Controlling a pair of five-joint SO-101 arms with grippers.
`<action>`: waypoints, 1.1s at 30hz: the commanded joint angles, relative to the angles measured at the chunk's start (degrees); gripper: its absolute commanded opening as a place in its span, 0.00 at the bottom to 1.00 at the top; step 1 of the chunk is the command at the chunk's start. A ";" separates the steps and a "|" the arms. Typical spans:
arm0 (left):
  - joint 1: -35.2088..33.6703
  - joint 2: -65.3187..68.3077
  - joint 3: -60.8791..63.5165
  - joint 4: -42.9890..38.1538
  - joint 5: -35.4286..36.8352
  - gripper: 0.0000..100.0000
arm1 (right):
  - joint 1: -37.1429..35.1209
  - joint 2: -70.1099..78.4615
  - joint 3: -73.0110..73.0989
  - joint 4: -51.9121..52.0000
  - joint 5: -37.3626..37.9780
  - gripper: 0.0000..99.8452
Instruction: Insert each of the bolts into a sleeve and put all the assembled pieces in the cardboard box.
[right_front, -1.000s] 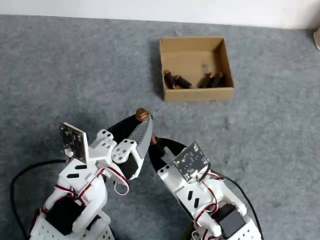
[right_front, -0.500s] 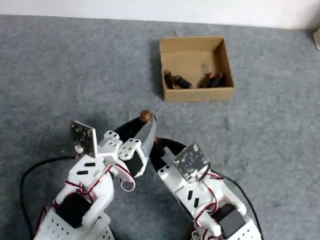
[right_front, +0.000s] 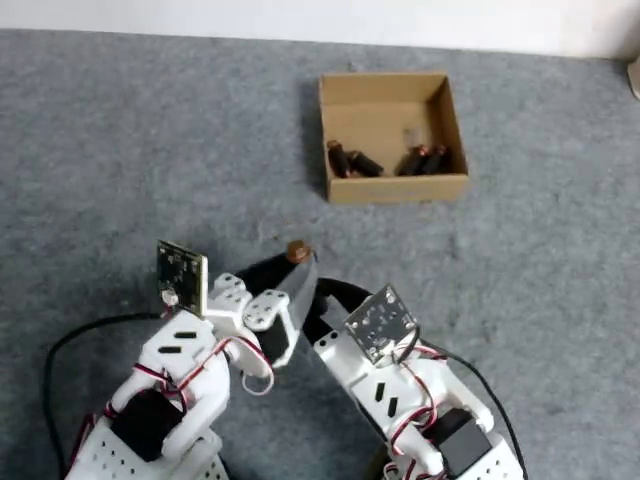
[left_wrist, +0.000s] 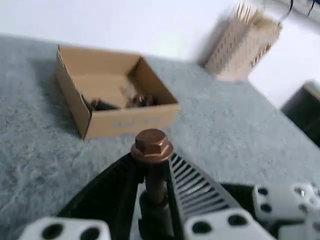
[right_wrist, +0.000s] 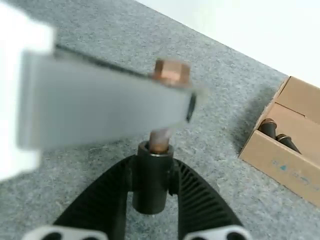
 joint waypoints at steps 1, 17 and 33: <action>6.02 -0.22 2.24 4.13 -3.16 0.00 | -0.04 -0.48 -3.82 -0.22 0.79 0.00; 8.75 -0.31 8.57 7.12 -11.52 0.30 | 6.37 -0.48 -3.82 -0.48 0.53 0.00; -5.85 0.31 -14.11 16.26 -5.01 0.03 | 6.64 -0.48 -2.86 -0.13 0.53 0.00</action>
